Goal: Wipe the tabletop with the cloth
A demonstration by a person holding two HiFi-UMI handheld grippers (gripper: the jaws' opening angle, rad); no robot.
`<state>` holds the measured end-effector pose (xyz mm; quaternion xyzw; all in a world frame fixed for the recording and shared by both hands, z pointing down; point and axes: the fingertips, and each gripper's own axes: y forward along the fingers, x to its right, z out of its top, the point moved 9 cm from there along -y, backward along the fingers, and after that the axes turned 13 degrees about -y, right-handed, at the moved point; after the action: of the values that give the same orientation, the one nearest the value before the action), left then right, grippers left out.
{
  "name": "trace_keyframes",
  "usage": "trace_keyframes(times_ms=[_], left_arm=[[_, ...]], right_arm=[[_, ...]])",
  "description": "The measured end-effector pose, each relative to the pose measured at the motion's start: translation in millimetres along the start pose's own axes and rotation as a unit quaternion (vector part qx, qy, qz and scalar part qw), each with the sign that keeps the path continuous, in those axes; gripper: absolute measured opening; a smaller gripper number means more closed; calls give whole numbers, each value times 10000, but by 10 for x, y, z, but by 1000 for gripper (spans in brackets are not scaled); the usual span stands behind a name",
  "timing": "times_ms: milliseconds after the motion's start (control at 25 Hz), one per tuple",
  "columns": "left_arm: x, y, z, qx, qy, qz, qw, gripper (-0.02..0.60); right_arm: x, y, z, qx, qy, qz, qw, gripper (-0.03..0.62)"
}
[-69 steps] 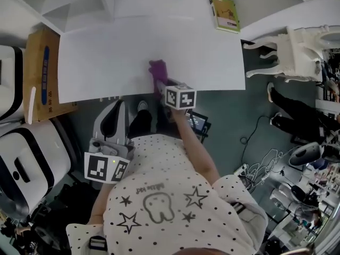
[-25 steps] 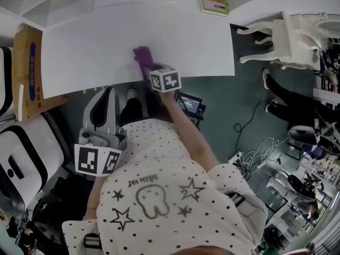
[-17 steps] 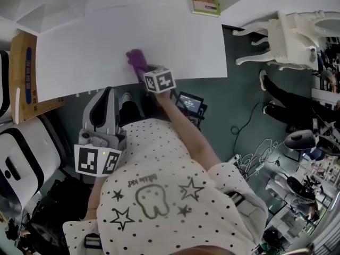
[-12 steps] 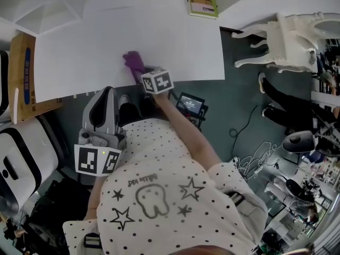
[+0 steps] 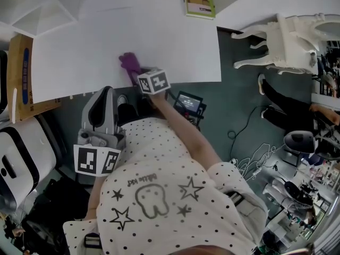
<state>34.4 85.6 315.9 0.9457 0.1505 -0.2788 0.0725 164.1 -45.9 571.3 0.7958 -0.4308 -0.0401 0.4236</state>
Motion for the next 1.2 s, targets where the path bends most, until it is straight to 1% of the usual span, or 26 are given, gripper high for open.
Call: trace_keyframes(times_ms=[320,600,960,1120,1200], left_arm=[[66,57,-48,57,4,16,10000,-5],[81,38,-108,92,-27,145,9998,-5],[75,22,-86,130,-29,112,9998,-5],[97,41,-91,47,-36,3,10000,-5],[108,54,-99,21,-61,-41,10000,-5]], right_arm=[[48,-50,-12,-31,-19,44,10000,63],[114,-102,-36,-18,-43,32,10000,63],[127,-134,-62,-12,-137,-42,9999,63],[134,-158,-110,47,-114,-40,9999,63],[159,-201,-109,41,-119,-124,9998,63]])
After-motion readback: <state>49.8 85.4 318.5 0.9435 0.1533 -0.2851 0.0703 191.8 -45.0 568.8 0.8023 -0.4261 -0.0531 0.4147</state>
